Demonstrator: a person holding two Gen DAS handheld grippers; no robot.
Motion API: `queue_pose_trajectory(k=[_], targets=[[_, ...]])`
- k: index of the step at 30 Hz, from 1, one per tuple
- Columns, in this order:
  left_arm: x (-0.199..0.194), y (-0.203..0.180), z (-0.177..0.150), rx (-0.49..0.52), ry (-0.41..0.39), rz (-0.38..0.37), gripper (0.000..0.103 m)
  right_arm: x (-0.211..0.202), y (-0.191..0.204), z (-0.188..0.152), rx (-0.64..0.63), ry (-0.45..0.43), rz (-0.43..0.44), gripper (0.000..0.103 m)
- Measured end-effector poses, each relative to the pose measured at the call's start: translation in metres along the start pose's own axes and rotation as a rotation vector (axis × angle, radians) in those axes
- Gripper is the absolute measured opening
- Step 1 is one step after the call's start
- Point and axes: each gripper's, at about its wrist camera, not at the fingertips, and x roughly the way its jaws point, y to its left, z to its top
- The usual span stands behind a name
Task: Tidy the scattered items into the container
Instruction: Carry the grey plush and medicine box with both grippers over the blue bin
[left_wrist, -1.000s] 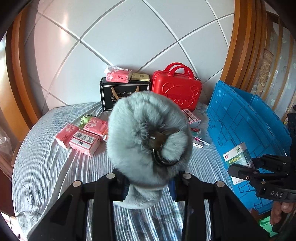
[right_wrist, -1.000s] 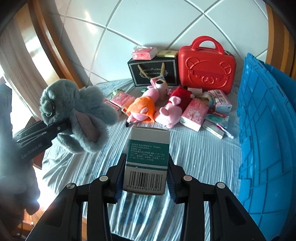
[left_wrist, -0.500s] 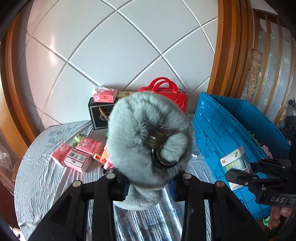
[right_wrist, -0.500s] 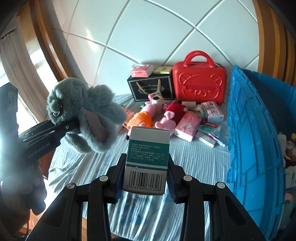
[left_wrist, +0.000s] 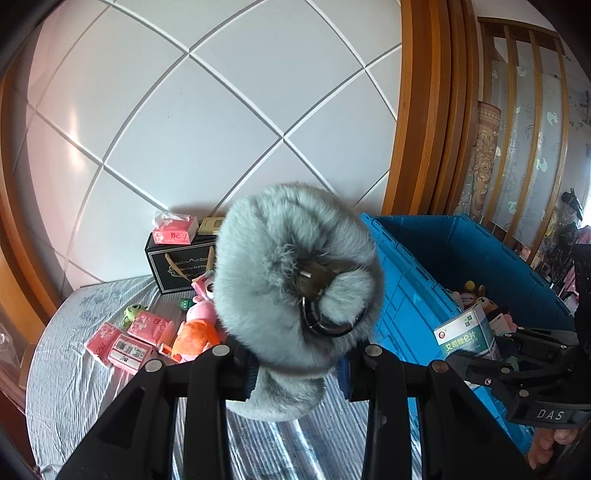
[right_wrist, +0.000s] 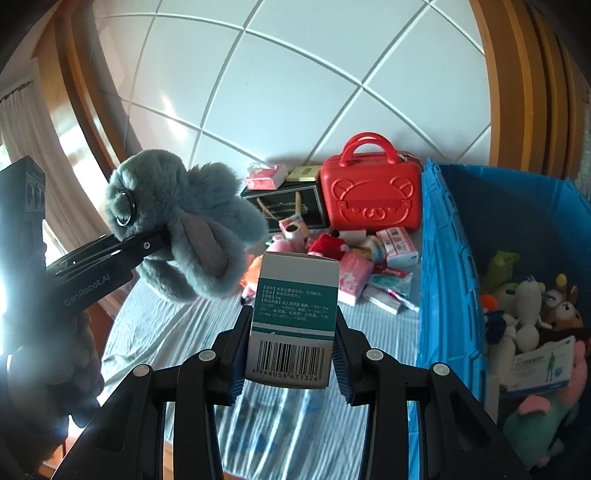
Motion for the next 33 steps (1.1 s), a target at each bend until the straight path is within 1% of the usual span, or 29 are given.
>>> queue_pose_trajectory(k=[9, 19, 23, 33], targets=[[0.014, -0.053, 0.034, 0.064, -0.026, -0.051, 0.032, -0.036, -0.047, 0.015, 0.055, -0.067, -0.043, 0.038], [0.031, -0.117, 0.069, 0.122, -0.054, -0.118, 0.032, -0.064, -0.104, 0.020, 0.112, -0.108, -0.118, 0.038], [0.042, -0.139, 0.082, 0.136, -0.051, -0.155, 0.032, -0.075, -0.124, 0.020, 0.143, -0.124, -0.137, 0.038], [0.086, -0.215, 0.111, 0.204, -0.024, -0.246, 0.032, -0.094, -0.176, 0.020, 0.219, -0.149, -0.206, 0.038]])
